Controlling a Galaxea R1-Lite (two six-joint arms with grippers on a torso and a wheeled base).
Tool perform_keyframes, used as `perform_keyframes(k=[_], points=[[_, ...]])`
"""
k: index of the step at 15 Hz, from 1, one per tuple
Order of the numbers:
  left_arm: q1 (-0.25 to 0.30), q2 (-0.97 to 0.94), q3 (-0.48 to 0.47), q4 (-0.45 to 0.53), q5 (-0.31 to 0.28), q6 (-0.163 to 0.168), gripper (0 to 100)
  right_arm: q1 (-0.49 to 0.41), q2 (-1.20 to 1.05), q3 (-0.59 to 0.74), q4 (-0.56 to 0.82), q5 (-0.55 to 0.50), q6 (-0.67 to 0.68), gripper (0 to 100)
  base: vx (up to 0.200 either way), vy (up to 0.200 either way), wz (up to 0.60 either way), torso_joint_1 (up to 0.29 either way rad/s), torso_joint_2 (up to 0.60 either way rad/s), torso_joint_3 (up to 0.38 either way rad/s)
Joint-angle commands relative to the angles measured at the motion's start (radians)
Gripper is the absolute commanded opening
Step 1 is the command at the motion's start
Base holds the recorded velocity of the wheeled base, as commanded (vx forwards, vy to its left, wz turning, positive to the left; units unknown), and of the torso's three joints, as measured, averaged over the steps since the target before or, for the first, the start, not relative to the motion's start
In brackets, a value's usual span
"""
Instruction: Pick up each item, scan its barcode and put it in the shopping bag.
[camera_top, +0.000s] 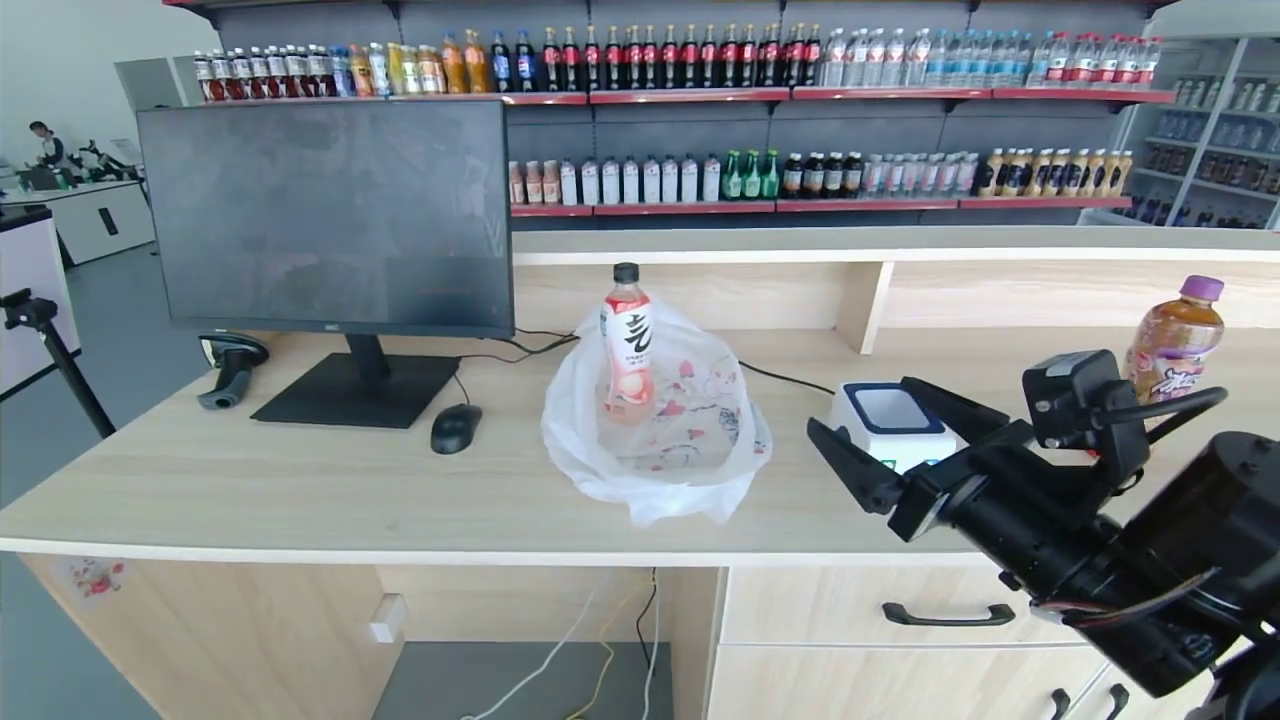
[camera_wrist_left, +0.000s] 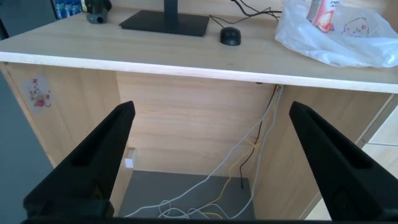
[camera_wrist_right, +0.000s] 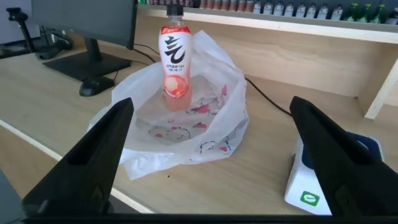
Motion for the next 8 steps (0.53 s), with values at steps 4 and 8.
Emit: perform_keyframes(k=[4,8], points=[[0.0,0.0,0.0,0.0,0.0,-0.003,100,-0.053,-0.006,-0.016,-0.001,-0.001,-0.004,100,0.0,-0.2,0.0,0.0,0.0,0.002],[0.0,0.001,-0.002,0.0,0.0,-0.001,100,-0.045,-0.014,-0.005,-0.001,-0.001,-0.006,100,0.0,-0.2,0.0,0.0,0.0,0.004]])
